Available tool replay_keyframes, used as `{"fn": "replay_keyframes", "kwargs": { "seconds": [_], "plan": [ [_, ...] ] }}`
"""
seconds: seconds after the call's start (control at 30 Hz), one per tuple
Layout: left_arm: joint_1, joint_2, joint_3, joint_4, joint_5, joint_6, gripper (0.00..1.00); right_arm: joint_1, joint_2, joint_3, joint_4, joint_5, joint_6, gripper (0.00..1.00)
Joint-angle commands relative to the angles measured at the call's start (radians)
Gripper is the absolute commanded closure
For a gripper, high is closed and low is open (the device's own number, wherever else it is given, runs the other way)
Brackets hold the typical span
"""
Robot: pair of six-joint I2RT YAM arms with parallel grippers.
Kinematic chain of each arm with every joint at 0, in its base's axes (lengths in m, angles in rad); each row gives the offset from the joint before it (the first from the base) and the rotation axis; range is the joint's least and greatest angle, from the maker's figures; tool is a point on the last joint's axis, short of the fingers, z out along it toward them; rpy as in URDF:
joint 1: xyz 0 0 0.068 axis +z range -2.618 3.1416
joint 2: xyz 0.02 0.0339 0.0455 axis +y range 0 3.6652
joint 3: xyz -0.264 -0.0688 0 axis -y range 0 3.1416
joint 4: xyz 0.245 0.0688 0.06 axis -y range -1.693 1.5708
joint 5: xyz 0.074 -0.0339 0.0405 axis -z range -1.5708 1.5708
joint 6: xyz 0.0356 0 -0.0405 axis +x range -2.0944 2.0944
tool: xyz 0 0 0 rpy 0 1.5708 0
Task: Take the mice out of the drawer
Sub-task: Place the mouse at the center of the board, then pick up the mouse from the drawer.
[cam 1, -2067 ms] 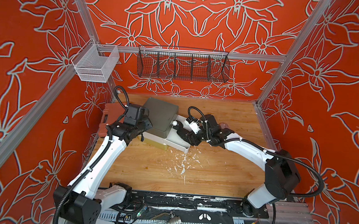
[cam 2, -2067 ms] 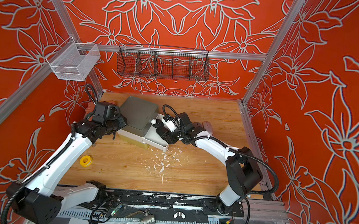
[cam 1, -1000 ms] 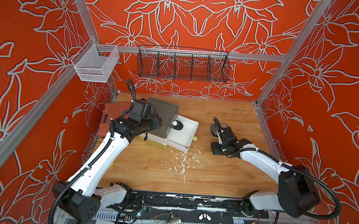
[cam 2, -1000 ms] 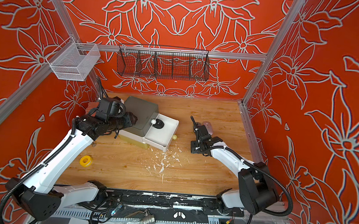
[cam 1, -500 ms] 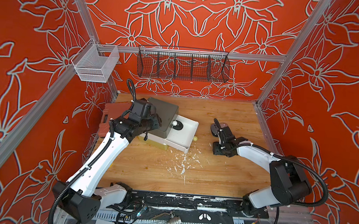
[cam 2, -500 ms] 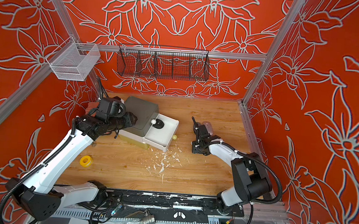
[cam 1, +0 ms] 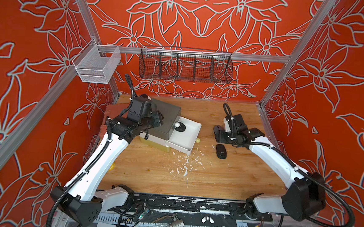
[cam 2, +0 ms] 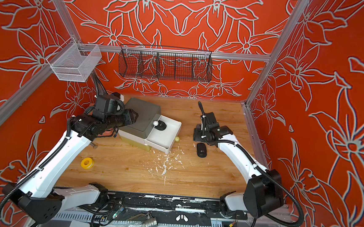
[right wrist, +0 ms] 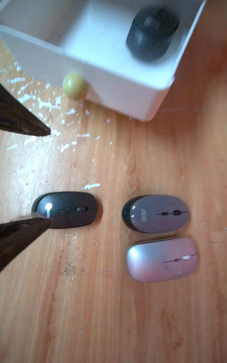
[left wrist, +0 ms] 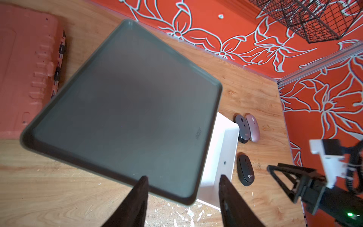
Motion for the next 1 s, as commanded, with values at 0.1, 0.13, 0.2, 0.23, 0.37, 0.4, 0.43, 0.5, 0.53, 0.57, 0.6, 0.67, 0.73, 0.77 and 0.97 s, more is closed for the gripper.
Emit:
{"fn": "replay_keyframes", "kwargs": {
  "seconds": [0.1, 0.13, 0.2, 0.23, 0.37, 0.4, 0.43, 0.5, 0.53, 0.57, 0.6, 0.67, 0.73, 0.77, 0.97],
  "plan": [
    [0.034, 0.030, 0.028, -0.057, 0.033, 0.045, 0.43, 0.141, 0.149, 0.206, 0.016, -0.136, 0.164, 0.39],
    [0.039, 0.033, 0.026, -0.053, 0.033, 0.043, 0.43, 0.165, 0.185, 0.243, 0.022, -0.136, 0.187, 0.41],
    [0.048, 0.044, 0.022, -0.038, 0.050, 0.040, 0.43, 0.197, 0.248, 0.305, 0.029, -0.129, 0.242, 0.45],
    [0.050, 0.053, 0.025, -0.035, 0.054, 0.038, 0.43, 0.207, 0.283, 0.335, 0.035, -0.129, 0.278, 0.46],
    [0.060, 0.108, 0.052, -0.033, 0.051, 0.033, 0.44, 0.228, 0.401, 0.441, 0.014, -0.083, 0.390, 0.46],
    [0.062, 0.120, 0.056, -0.030, 0.048, 0.030, 0.44, 0.234, 0.426, 0.464, 0.003, -0.060, 0.409, 0.46],
    [0.064, 0.133, 0.061, -0.027, 0.048, 0.024, 0.44, 0.240, 0.448, 0.487, -0.001, -0.042, 0.427, 0.45],
    [0.064, 0.155, 0.071, -0.024, 0.044, 0.017, 0.45, 0.250, 0.491, 0.528, -0.013, -0.016, 0.465, 0.44],
    [0.065, 0.164, 0.074, -0.021, 0.037, 0.011, 0.46, 0.251, 0.514, 0.546, -0.017, -0.019, 0.488, 0.44],
    [0.064, 0.169, 0.074, -0.014, 0.033, 0.008, 0.46, 0.254, 0.533, 0.560, -0.016, -0.015, 0.507, 0.44],
    [0.065, 0.174, 0.071, -0.006, 0.033, 0.008, 0.46, 0.258, 0.548, 0.572, -0.016, -0.008, 0.522, 0.43],
    [0.064, 0.186, 0.071, -0.001, 0.031, 0.000, 0.46, 0.264, 0.587, 0.609, -0.036, 0.001, 0.546, 0.42],
    [0.064, 0.200, 0.071, 0.003, 0.032, -0.001, 0.47, 0.271, 0.618, 0.639, -0.048, 0.007, 0.560, 0.41],
    [0.064, 0.206, 0.071, 0.003, 0.030, -0.002, 0.47, 0.275, 0.632, 0.652, -0.049, 0.010, 0.565, 0.41],
    [0.065, 0.222, 0.063, 0.019, 0.022, -0.015, 0.48, 0.278, 0.696, 0.703, -0.063, 0.029, 0.609, 0.41]
  ]
}}
